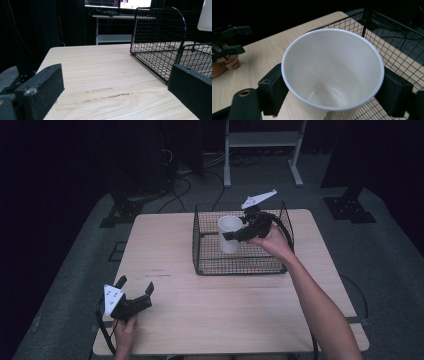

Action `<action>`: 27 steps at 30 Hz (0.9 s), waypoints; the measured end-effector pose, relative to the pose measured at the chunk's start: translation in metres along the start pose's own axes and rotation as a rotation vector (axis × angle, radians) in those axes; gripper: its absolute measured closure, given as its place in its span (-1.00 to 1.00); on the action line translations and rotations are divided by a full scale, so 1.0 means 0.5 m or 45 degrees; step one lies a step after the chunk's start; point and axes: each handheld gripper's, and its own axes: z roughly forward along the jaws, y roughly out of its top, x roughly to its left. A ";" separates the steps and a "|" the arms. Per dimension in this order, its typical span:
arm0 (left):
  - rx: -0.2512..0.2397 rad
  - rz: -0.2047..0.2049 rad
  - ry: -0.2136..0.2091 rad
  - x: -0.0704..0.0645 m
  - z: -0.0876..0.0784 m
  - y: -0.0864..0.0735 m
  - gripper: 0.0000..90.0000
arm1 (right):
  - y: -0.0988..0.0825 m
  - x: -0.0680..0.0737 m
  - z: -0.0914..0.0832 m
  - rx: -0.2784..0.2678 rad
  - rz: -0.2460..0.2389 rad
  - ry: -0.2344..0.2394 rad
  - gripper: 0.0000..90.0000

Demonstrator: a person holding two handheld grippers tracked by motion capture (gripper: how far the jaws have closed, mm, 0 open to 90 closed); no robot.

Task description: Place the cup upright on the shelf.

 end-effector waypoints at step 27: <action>0.000 0.002 -0.002 -0.001 0.000 0.000 -1.00 | -0.026 -0.077 0.067 0.029 0.119 0.000 -0.57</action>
